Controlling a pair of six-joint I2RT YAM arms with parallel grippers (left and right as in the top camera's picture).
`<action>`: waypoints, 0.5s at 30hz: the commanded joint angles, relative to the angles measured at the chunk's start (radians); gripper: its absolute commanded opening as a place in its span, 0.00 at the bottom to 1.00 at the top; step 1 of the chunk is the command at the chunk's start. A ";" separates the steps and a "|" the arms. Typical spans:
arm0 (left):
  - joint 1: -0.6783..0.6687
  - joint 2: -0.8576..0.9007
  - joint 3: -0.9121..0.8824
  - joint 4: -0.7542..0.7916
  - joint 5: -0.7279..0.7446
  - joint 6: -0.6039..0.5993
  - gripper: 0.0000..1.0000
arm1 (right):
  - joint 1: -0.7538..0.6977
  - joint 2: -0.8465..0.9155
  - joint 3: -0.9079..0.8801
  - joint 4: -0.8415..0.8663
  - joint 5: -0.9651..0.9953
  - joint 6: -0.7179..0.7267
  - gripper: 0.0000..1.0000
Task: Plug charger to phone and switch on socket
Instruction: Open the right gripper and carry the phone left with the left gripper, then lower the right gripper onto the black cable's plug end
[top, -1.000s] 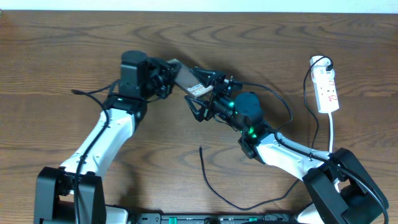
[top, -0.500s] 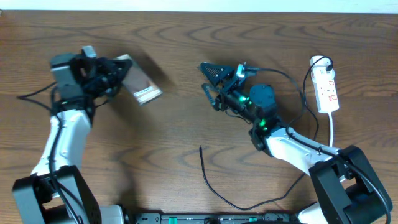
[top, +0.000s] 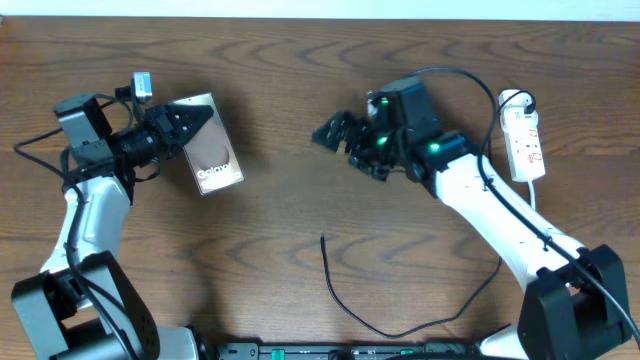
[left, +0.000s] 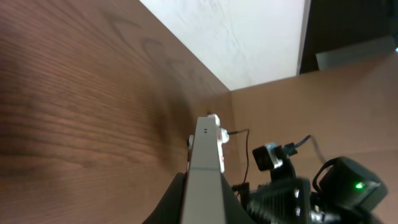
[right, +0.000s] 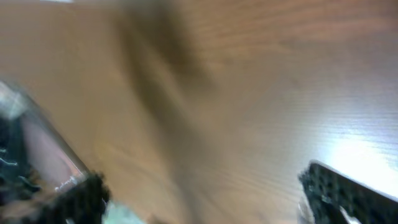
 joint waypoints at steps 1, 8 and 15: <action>0.001 0.002 0.024 0.005 0.093 0.065 0.07 | 0.087 -0.007 0.040 -0.163 0.166 -0.225 0.99; 0.001 0.002 0.024 0.005 0.094 0.076 0.08 | 0.278 -0.004 0.010 -0.385 0.437 -0.157 0.99; 0.001 0.002 0.024 0.005 0.094 0.075 0.07 | 0.439 -0.004 -0.074 -0.393 0.569 0.051 0.99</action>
